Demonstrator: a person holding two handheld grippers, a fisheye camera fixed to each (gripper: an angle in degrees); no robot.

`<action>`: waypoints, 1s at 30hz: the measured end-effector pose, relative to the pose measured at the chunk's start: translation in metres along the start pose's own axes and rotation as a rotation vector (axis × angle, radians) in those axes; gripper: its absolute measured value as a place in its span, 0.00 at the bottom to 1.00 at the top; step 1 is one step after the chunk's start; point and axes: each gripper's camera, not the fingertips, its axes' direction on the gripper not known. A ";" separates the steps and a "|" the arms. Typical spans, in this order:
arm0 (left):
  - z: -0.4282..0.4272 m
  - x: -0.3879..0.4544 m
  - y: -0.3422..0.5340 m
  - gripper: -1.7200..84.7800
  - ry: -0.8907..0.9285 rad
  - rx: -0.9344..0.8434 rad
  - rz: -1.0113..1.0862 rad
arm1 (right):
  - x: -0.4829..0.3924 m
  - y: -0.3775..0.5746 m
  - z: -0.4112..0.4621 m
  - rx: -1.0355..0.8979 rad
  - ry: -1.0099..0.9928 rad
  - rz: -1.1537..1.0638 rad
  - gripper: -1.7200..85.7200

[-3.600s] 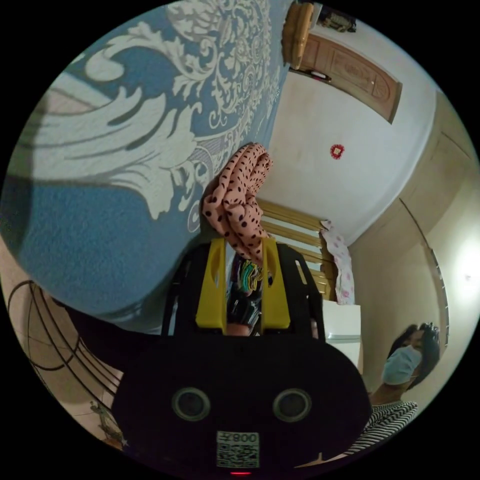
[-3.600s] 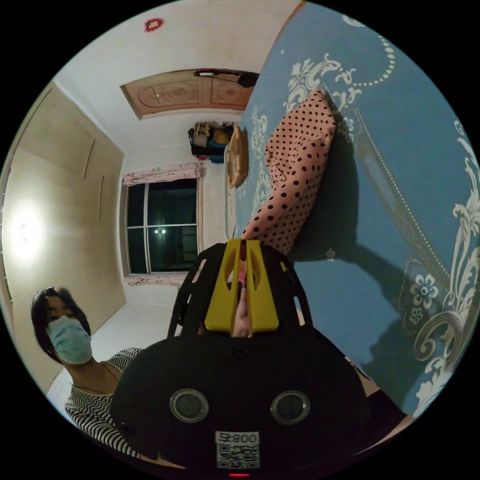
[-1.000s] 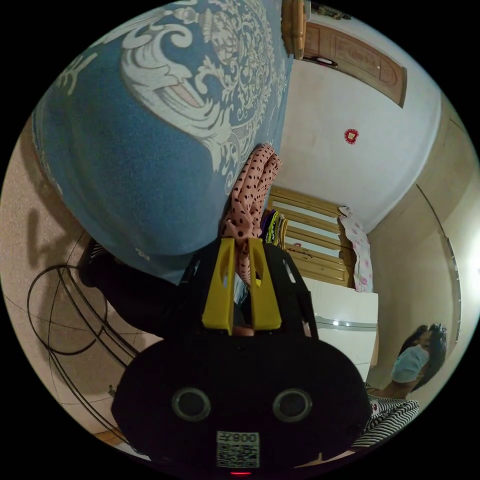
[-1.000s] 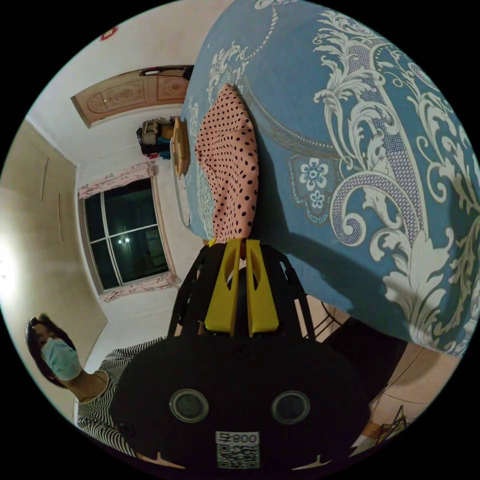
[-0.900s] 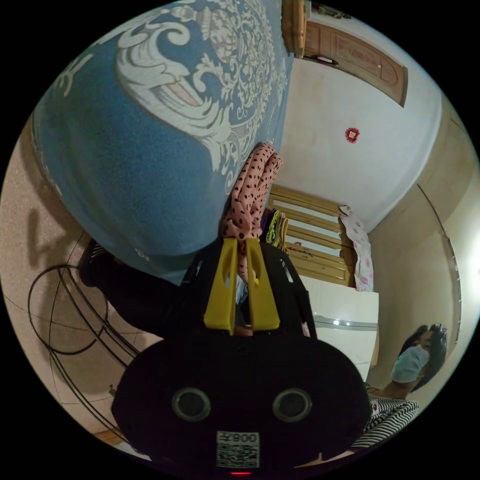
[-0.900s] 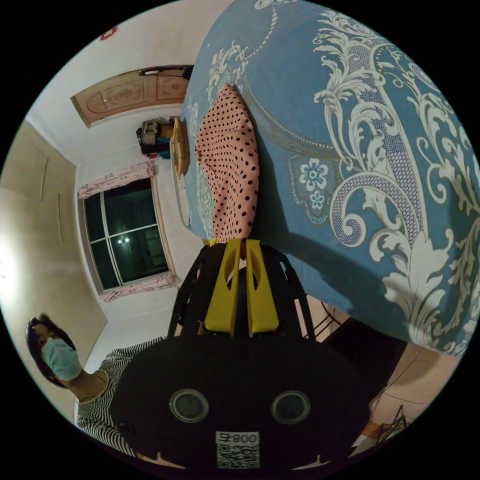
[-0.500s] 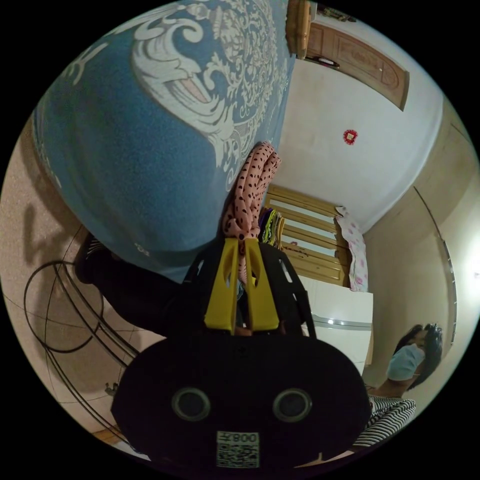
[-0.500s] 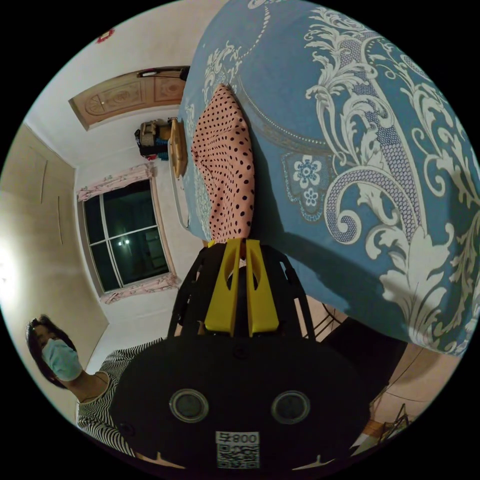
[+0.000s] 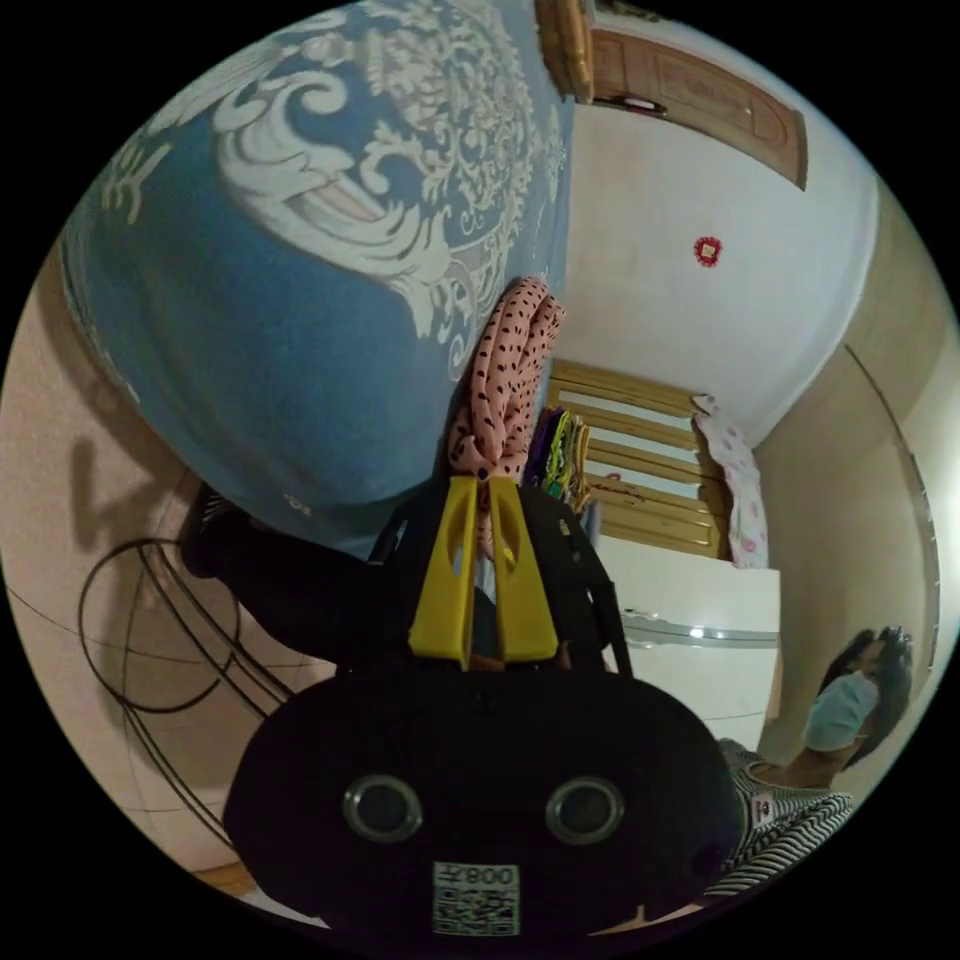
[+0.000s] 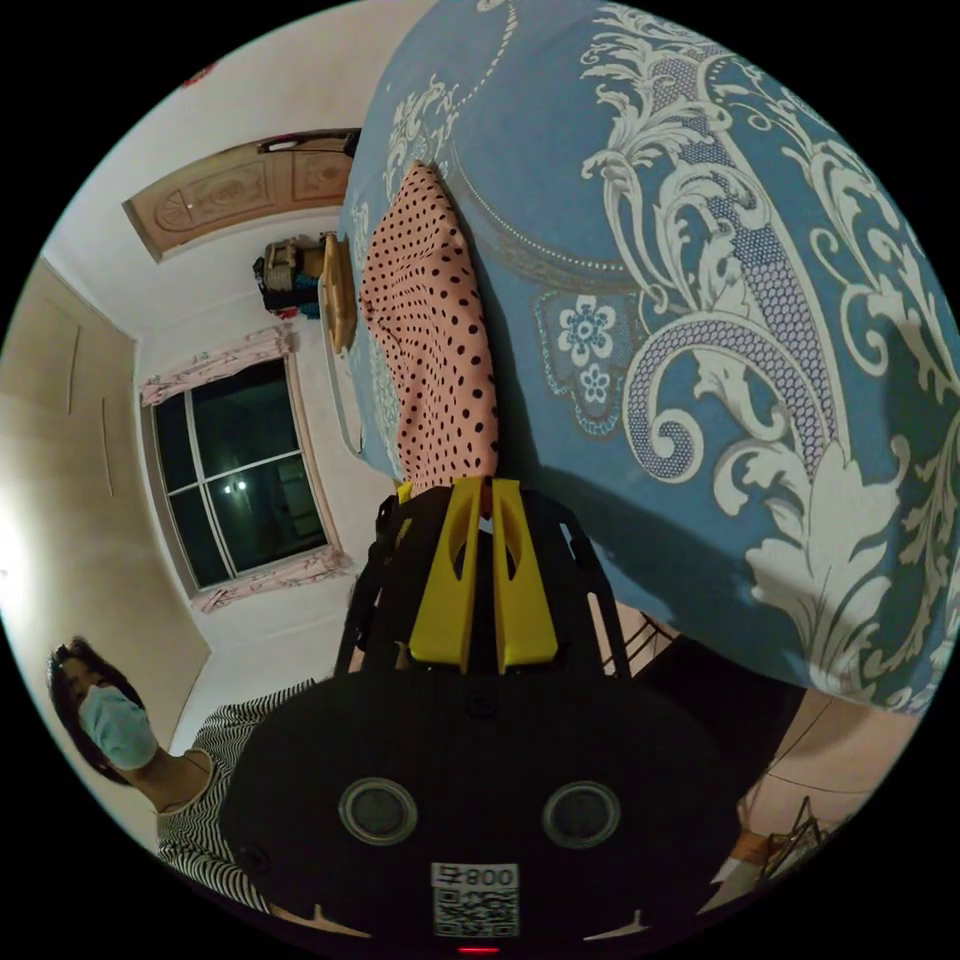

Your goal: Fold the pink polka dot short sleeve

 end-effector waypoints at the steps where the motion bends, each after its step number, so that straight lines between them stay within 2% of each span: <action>1: 0.006 0.005 0.003 0.04 -0.048 -0.004 0.030 | -0.002 0.001 0.004 0.001 0.017 -0.007 0.04; 8: 0.051 0.028 0.024 0.05 -0.357 -0.050 0.185 | -0.026 0.006 0.038 -0.018 0.208 -0.079 0.04; 21: 0.122 0.031 0.071 0.05 -0.523 -0.078 0.338 | -0.071 0.037 0.121 0.003 0.532 -0.299 0.04; 30: 0.181 0.049 0.106 0.07 -0.756 -0.149 0.535 | -0.102 0.066 0.186 0.014 0.819 -0.482 0.04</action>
